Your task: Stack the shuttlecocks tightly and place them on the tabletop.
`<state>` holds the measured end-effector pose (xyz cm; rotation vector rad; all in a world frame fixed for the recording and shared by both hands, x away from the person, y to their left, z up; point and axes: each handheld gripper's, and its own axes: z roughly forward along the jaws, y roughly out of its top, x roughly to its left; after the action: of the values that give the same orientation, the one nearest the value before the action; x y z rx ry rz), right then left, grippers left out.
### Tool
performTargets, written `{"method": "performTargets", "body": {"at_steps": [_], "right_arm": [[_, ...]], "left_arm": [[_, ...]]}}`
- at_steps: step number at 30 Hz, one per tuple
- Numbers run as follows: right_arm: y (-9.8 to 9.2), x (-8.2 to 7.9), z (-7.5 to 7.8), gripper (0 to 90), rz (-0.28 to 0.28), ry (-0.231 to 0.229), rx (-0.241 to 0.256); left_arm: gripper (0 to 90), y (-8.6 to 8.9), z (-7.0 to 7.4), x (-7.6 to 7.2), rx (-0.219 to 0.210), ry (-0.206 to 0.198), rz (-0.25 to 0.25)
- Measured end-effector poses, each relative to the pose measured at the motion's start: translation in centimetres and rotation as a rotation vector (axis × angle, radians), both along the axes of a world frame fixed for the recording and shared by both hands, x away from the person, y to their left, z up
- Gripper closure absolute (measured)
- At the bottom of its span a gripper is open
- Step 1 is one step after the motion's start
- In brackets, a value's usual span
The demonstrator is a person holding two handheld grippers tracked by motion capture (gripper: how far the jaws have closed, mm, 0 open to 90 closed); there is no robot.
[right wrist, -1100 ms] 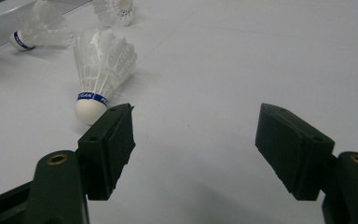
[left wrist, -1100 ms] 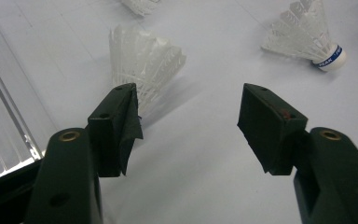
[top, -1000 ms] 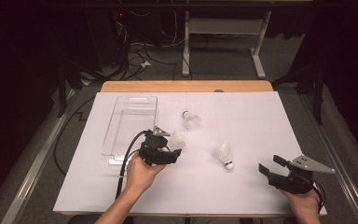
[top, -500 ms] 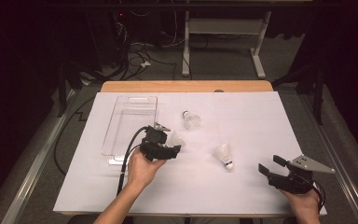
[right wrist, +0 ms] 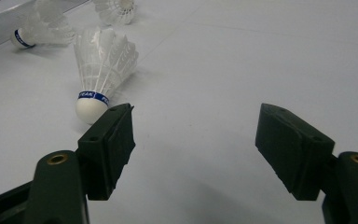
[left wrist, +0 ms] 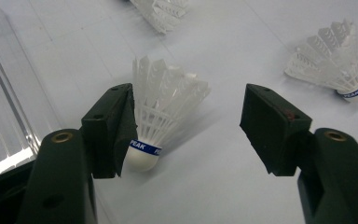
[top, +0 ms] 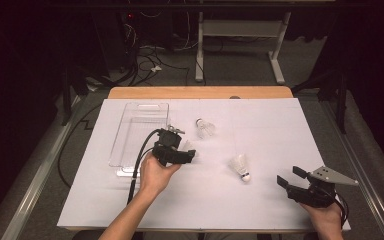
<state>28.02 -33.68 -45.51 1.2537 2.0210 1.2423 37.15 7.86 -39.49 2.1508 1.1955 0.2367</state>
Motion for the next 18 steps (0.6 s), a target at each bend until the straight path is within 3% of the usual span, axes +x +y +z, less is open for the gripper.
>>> {"method": "performTargets", "body": {"at_steps": [6, 18], "right_arm": [[0.0, 0.0, 0.0, 28.3, 0.001, 0.000, 0.000], [0.0, 0.0, 0.0, 28.3, 0.000, 0.002, 0.000]], "left_arm": [[36.1, -0.1, -0.3, 0.8, 0.000, 0.030, 0.010], [35.8, 0.0, -0.7, 1.7, -0.008, 0.044, 0.029]]}}
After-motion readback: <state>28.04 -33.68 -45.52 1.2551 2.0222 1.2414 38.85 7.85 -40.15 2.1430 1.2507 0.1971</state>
